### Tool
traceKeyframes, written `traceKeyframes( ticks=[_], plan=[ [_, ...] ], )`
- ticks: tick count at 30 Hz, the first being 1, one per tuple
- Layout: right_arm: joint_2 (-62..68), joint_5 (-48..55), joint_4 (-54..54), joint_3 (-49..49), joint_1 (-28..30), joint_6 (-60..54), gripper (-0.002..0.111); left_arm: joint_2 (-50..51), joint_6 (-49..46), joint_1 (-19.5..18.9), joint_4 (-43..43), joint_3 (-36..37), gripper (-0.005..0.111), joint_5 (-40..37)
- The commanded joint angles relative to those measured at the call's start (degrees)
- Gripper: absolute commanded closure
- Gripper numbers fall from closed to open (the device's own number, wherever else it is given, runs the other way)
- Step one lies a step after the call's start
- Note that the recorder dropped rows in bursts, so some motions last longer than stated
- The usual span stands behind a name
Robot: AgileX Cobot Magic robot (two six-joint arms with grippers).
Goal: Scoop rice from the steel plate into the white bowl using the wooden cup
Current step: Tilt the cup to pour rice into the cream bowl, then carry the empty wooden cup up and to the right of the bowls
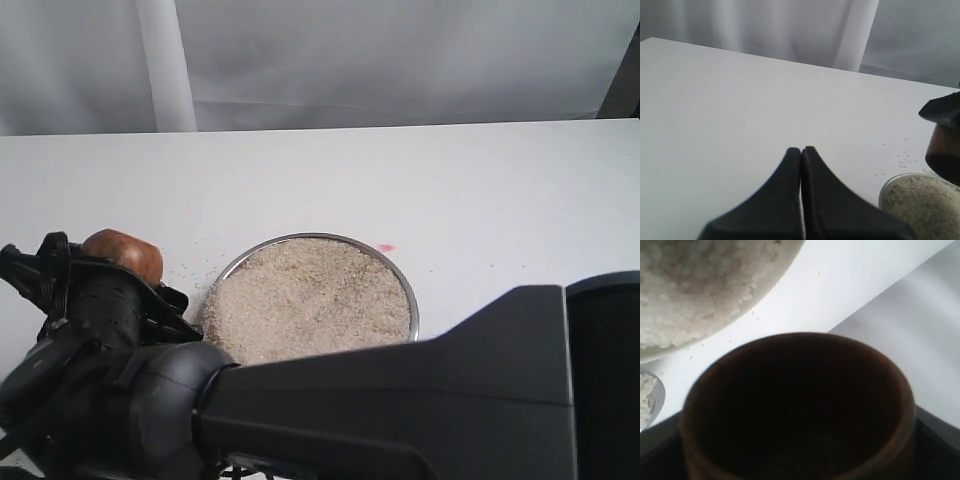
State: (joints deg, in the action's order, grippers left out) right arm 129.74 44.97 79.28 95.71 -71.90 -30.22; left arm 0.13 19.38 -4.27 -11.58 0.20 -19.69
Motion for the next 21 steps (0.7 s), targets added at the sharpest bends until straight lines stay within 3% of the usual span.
traceKeyframes(
  ticks=[1, 11, 16, 21],
  plan=[
    [-5.4, 0.2, -3.7, 0.4, 0.1, 12.4, 0.108, -0.1, 0.1, 0.3, 0.3, -0.2, 0.107, 0.4],
    [-18.7, -11.0, -10.9, -2.1, 4.7, 42.7, 0.108, -0.1, 0.1, 0.3, 0.3, -0.2, 0.107, 0.4],
    [-28.6, -21.5, -11.4, -10.6, 9.3, 55.4, 0.108, -0.1, 0.1, 0.3, 0.3, -0.2, 0.107, 0.4],
    [-38.8, -25.1, -9.2, -20.8, 15.6, 64.4, 0.108, -0.1, 0.1, 0.3, 0.3, -0.2, 0.107, 0.4]
  ],
)
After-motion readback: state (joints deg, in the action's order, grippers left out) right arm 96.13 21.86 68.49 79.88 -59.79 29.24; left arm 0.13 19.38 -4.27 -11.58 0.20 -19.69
